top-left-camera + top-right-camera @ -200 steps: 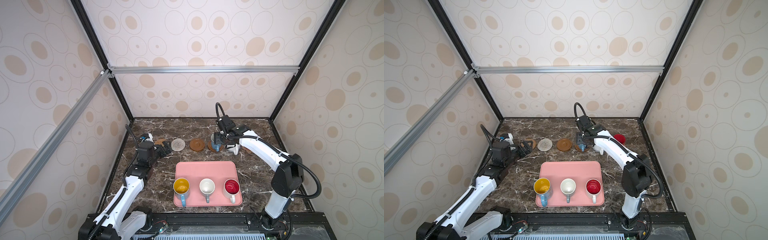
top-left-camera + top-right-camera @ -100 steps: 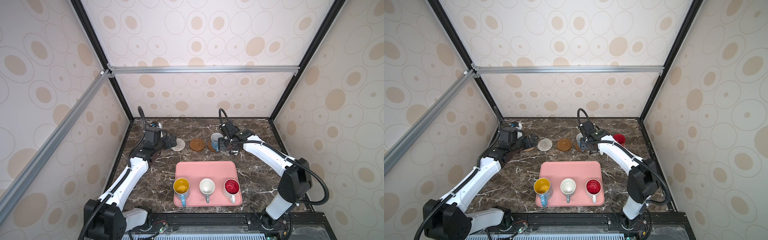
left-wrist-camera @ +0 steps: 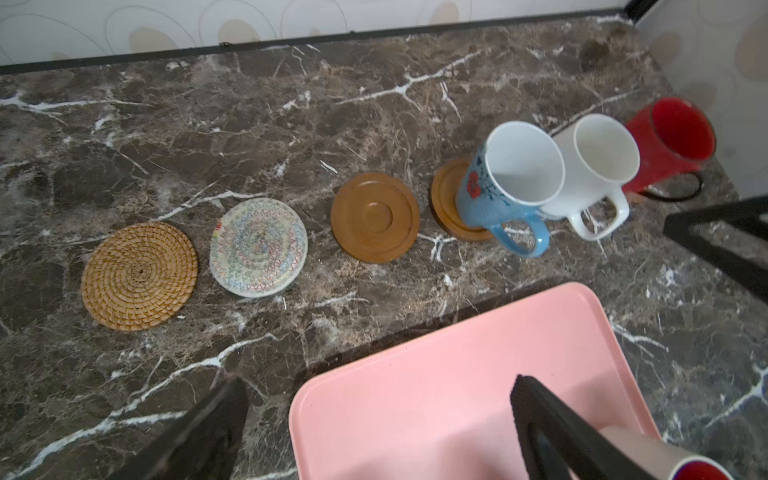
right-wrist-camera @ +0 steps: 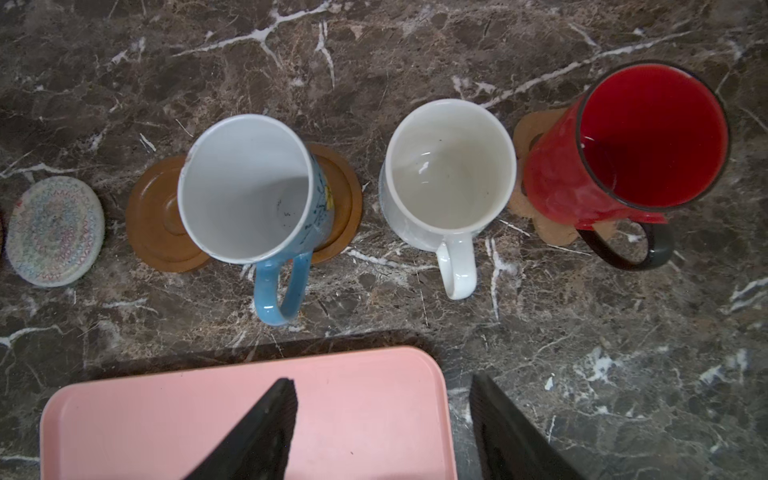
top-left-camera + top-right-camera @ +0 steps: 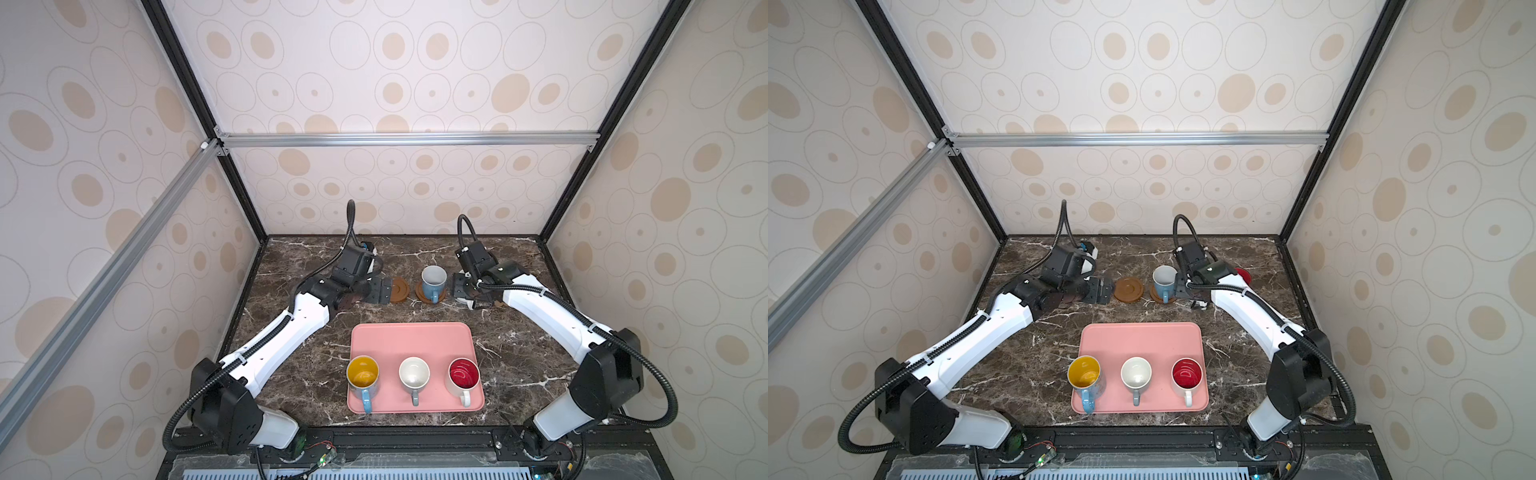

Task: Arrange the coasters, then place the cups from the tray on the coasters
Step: 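Move the left gripper over the yellow mug while the right gripper draws back, then lower the left gripper into the yellow mug and close on its rim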

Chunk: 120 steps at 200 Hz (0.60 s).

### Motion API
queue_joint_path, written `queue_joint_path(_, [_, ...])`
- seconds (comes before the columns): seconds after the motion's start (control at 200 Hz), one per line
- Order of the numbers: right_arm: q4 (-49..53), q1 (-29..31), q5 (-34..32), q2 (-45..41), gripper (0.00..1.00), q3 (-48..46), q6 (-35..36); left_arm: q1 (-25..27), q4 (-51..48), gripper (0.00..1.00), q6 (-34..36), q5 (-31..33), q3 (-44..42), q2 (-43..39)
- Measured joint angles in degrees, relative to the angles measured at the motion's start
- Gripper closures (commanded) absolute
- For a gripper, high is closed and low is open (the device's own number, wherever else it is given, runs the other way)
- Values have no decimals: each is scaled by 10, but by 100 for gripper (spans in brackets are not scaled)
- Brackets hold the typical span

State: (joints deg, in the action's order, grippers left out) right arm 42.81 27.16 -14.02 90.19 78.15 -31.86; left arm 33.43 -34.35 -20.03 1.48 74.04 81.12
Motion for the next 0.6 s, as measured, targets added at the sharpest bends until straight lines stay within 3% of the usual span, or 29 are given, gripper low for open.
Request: queue_joint_path(0.6, [-14,-16,5,-9,30,-27,-2,92,-268,5,-10,10,43,-32])
